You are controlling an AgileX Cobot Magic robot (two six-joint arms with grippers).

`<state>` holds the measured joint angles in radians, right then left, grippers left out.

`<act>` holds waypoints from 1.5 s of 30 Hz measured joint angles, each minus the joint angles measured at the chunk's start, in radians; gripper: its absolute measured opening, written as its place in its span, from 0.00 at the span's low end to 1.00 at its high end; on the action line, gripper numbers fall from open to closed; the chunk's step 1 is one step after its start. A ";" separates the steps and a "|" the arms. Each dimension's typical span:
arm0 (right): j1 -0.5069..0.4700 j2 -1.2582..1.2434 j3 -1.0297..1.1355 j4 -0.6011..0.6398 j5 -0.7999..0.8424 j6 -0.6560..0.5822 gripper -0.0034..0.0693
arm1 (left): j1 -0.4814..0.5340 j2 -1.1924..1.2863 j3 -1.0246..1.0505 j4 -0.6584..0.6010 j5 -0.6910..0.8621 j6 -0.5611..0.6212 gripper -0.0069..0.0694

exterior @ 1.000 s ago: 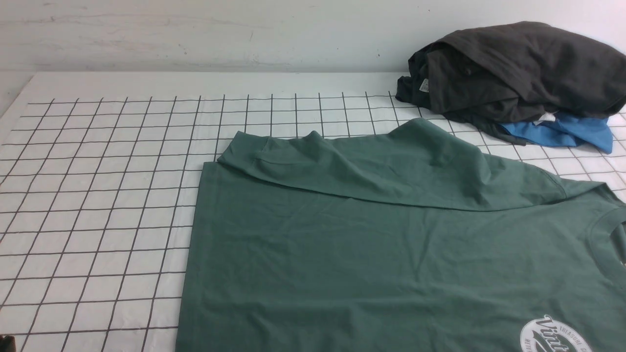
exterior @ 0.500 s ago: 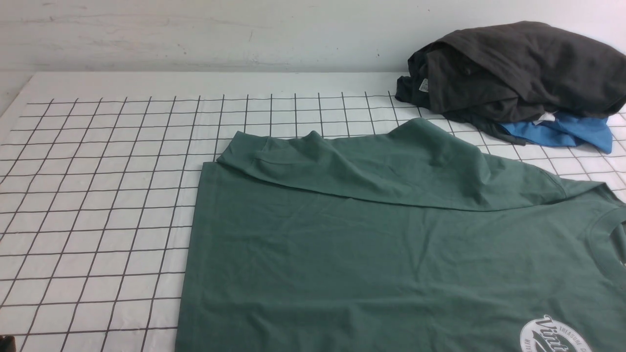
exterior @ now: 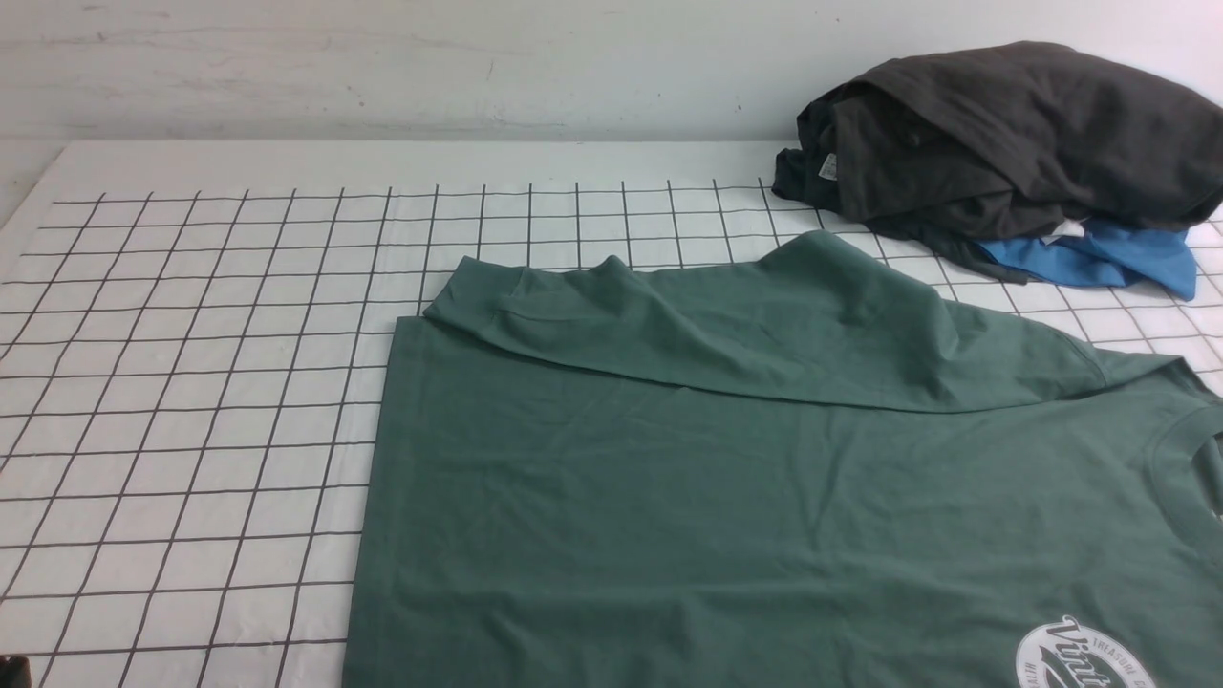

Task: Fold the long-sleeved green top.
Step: Use the left arm to clamp the cuff closest to it

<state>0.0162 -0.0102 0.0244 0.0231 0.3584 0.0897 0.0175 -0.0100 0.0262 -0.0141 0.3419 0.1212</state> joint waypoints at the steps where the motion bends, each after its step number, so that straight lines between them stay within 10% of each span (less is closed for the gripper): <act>1: 0.000 0.000 0.000 0.000 0.000 0.000 0.03 | 0.000 0.000 0.000 0.000 0.000 0.000 0.08; 25: 0.000 0.000 0.000 0.004 0.000 0.023 0.03 | 0.000 0.000 0.000 -0.031 -0.001 -0.002 0.08; 33: 0.000 0.000 0.000 0.103 0.000 0.093 0.03 | 0.000 0.000 0.001 -0.574 -0.015 -0.121 0.08; 36: 0.000 0.000 0.000 0.365 0.007 0.240 0.03 | 0.000 0.000 0.002 -0.980 -0.037 -0.195 0.08; 45: 0.000 0.000 0.000 0.692 0.011 0.329 0.03 | 0.000 0.000 0.002 -1.132 -0.057 -0.093 0.08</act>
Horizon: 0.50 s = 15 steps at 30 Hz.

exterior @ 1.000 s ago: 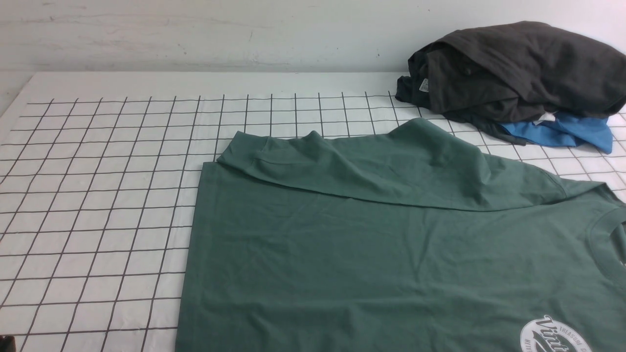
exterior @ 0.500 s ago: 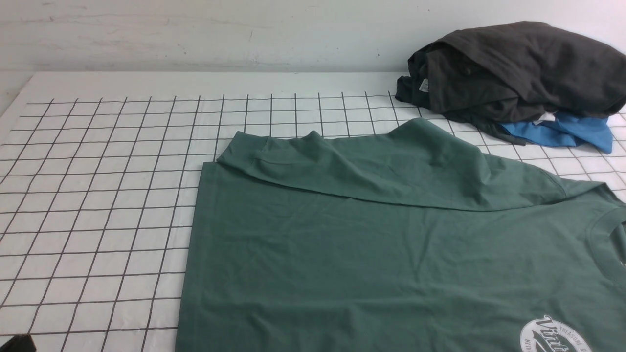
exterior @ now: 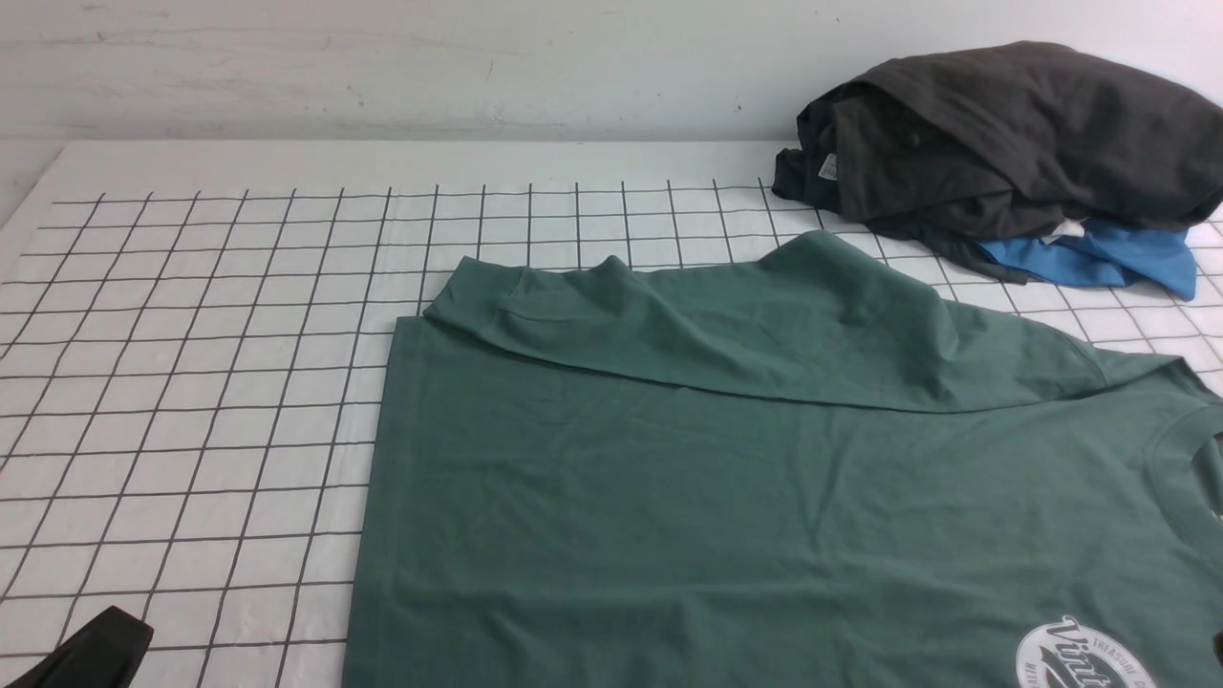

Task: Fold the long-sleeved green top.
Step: Use the left arm to clamp the cuff closest to it

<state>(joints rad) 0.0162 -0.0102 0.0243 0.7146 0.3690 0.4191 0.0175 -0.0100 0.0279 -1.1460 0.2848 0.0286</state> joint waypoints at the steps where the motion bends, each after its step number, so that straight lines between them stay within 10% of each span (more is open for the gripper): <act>1: 0.000 0.000 0.000 0.000 0.000 -0.006 0.03 | 0.000 0.000 0.000 0.000 0.000 0.001 0.08; 10: 0.000 0.000 -0.014 -0.016 -0.016 -0.282 0.03 | 0.000 0.009 -0.229 0.105 0.269 0.304 0.08; 15: 0.000 0.148 -0.217 -0.101 0.035 -0.547 0.03 | 0.000 0.313 -0.512 0.517 0.570 0.275 0.08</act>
<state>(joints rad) 0.0162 0.1381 -0.1928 0.6138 0.4039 -0.1281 0.0175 0.3025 -0.4836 -0.6290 0.8547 0.3031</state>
